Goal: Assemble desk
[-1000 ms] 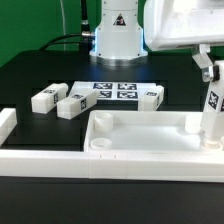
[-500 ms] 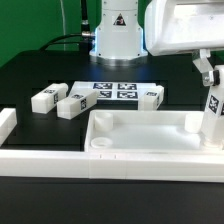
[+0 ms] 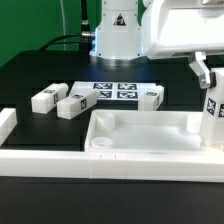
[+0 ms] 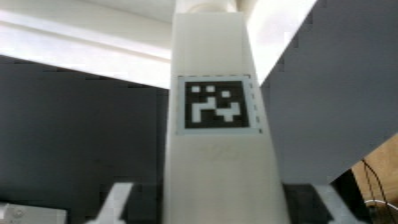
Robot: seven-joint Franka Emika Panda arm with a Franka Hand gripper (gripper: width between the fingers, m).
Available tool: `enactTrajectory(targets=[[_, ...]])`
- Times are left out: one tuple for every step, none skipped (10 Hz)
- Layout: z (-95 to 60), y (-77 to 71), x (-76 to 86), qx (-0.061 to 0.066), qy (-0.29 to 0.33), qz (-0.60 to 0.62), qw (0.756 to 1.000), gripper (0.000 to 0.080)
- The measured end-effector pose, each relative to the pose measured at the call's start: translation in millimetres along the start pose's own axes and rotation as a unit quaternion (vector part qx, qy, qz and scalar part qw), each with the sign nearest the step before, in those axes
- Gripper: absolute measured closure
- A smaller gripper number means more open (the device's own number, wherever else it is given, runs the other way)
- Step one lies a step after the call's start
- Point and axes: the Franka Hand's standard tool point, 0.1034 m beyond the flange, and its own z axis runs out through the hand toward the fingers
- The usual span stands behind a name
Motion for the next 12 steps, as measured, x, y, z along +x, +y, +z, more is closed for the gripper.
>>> enactTrajectory(targets=[[0.4, 0.4, 0.6, -0.001, 0.004, 0.000, 1.000, 0.0508], [0.4, 0.4, 0.6, -0.001, 0.004, 0.000, 1.000, 0.0508], [0.4, 0.4, 0.6, -0.001, 0.004, 0.000, 1.000, 0.0508], [0.5, 0.4, 0.5, -0.001, 0.004, 0.000, 1.000, 0.0508], [0.2, 0.4, 1.0, 0.000, 0.002, 0.000, 1.000, 0.0288], [-3.4, 0.7, 4.8, 0.001, -0.005, -0.001, 1.000, 0.0288], [-9.0, -0.4, 9.9, 0.001, -0.005, -0.003, 1.000, 0.0181], [-13.9, 1.0, 13.2, 0.001, -0.006, -0.003, 1.000, 0.0157], [-17.7, 3.2, 15.5, 0.000, -0.009, -0.005, 1.000, 0.0157], [-21.2, 5.2, 18.6, -0.001, -0.008, -0.006, 1.000, 0.0151], [-19.6, 4.2, 17.1, 0.000, -0.009, -0.006, 1.000, 0.0151], [-19.4, 4.1, 16.9, 0.000, -0.009, -0.006, 1.000, 0.0151]])
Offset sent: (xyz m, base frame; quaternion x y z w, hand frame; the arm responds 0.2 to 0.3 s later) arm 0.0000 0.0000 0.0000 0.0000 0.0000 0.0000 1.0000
